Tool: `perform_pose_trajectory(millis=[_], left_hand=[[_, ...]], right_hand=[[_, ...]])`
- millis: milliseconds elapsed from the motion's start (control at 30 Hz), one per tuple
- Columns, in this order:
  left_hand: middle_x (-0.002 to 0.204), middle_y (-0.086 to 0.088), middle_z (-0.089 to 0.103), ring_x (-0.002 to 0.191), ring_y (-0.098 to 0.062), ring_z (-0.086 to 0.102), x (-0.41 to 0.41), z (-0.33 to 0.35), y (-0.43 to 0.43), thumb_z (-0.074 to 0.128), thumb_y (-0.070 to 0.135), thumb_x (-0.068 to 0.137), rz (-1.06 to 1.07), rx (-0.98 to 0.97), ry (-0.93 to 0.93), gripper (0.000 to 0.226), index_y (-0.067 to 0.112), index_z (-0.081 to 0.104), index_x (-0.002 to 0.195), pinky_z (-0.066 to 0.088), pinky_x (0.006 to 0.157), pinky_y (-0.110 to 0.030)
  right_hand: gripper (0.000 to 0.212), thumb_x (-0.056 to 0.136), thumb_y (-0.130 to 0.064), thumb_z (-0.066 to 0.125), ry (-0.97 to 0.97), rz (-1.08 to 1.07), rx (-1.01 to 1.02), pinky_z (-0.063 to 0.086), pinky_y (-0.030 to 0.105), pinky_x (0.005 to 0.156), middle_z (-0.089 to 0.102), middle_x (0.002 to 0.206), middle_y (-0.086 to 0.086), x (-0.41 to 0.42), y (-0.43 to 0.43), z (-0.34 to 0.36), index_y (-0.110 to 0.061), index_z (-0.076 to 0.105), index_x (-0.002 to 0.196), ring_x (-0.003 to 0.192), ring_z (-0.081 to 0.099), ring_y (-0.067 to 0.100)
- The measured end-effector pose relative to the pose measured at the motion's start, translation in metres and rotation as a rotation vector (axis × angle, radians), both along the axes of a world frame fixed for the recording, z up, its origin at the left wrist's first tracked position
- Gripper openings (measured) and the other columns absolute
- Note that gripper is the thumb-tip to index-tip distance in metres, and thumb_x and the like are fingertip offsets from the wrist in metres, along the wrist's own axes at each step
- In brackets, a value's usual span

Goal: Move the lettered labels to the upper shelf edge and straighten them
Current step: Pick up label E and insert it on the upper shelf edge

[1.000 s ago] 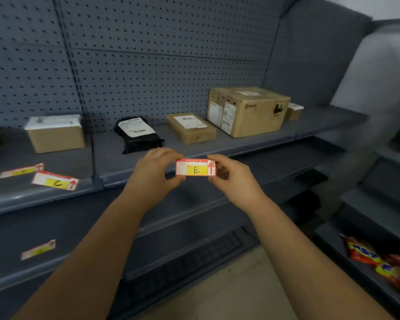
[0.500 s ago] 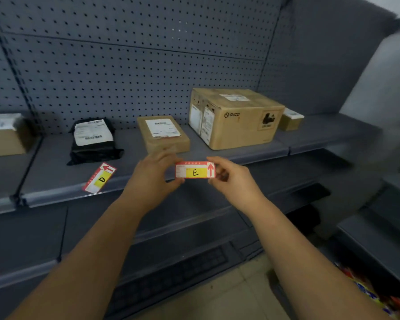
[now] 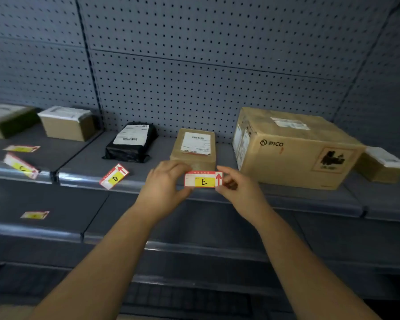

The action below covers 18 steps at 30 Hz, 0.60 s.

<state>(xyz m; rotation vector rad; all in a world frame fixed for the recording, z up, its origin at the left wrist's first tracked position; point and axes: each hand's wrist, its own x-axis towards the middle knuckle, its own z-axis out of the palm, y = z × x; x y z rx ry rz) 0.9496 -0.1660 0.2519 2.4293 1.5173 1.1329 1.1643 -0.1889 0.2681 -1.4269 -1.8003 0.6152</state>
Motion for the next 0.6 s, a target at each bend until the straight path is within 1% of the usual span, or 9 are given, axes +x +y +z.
perform_pose_trajectory(millis=[33, 100, 200, 300, 433, 467, 533, 600], left_hand=[[0.113, 0.002, 0.063, 0.105, -0.025, 0.055, 0.002, -0.001, 0.000, 0.054, 0.051, 0.071, 0.020, -0.013, 0.000, 0.051, 0.022, 0.063, 0.112, 0.046, 0.088, -0.046], [0.114, 0.003, 0.062, 0.106, -0.023, 0.053, 0.004, -0.004, -0.001, 0.062, 0.044, 0.073, 0.052, -0.039, 0.006, 0.045, 0.022, 0.063, 0.113, 0.045, 0.088, -0.046], [0.114, 0.003, 0.062, 0.108, -0.022, 0.052, 0.005, -0.009, -0.001, 0.072, 0.032, 0.074, 0.087, -0.052, -0.007, 0.041, 0.023, 0.062, 0.113, 0.044, 0.088, -0.044], [0.116, 0.003, 0.061, 0.110, -0.022, 0.051, 0.004, -0.014, 0.002, 0.074, 0.030, 0.074, 0.100, -0.071, -0.008, 0.045, 0.023, 0.062, 0.116, 0.042, 0.090, -0.042], [0.117, -0.001, 0.060, 0.110, -0.022, 0.050, -0.002, -0.020, 0.007, 0.076, 0.029, 0.074, 0.105, -0.059, -0.052, 0.048, 0.021, 0.060, 0.118, 0.043, 0.092, -0.042], [0.116, -0.002, 0.060, 0.109, -0.023, 0.051, -0.004, -0.022, 0.008, 0.076, 0.028, 0.074, 0.110, -0.055, -0.073, 0.046, 0.020, 0.060, 0.117, 0.043, 0.092, -0.041], [0.108, -0.003, 0.060, 0.101, -0.024, 0.053, -0.010, -0.031, 0.008, 0.076, 0.024, 0.073, 0.107, -0.033, -0.087, 0.040, 0.018, 0.062, 0.111, 0.045, 0.086, -0.041], [0.100, -0.003, 0.060, 0.094, -0.025, 0.055, -0.013, -0.043, 0.006, 0.076, 0.022, 0.072, 0.096, -0.024, -0.052, 0.035, 0.017, 0.064, 0.105, 0.046, 0.082, -0.040]], right_hand=[[0.048, 0.090, -0.017, 0.067, 0.001, 0.019, -0.004, 0.042, 0.007, 0.071, 0.061, 0.090, -0.008, 0.002, 0.005, -0.001, -0.033, 0.054, 0.133, 0.085, 0.057, 0.000], [0.048, 0.089, -0.015, 0.067, 0.025, 0.054, -0.021, 0.042, 0.010, 0.071, 0.060, 0.086, -0.008, 0.005, 0.013, -0.005, -0.034, 0.054, 0.132, 0.082, 0.057, 0.001], [0.049, 0.088, -0.013, 0.068, 0.060, 0.088, -0.035, 0.042, 0.011, 0.071, 0.059, 0.082, -0.009, 0.005, 0.023, -0.011, -0.033, 0.055, 0.131, 0.076, 0.056, -0.003], [0.051, 0.088, -0.011, 0.068, 0.069, 0.106, -0.030, 0.044, 0.011, 0.071, 0.059, 0.080, -0.009, 0.002, 0.029, -0.013, -0.036, 0.055, 0.130, 0.074, 0.056, -0.004], [0.047, 0.088, -0.011, 0.068, 0.054, 0.087, -0.034, 0.043, 0.014, 0.074, 0.059, 0.083, -0.008, -0.001, 0.030, -0.010, -0.038, 0.058, 0.125, 0.079, 0.057, 0.003], [0.047, 0.088, -0.011, 0.067, 0.037, 0.076, -0.036, 0.043, 0.014, 0.074, 0.058, 0.084, -0.008, -0.002, 0.030, -0.010, -0.038, 0.057, 0.125, 0.080, 0.057, 0.005], [0.047, 0.089, -0.010, 0.066, 0.011, 0.053, -0.032, 0.042, 0.015, 0.074, 0.056, 0.084, -0.010, -0.001, 0.029, -0.008, -0.037, 0.057, 0.126, 0.080, 0.056, 0.004], [0.046, 0.090, -0.009, 0.065, 0.002, 0.025, -0.025, 0.042, 0.017, 0.073, 0.055, 0.082, -0.011, -0.001, 0.030, -0.008, -0.036, 0.057, 0.126, 0.078, 0.055, 0.004]])
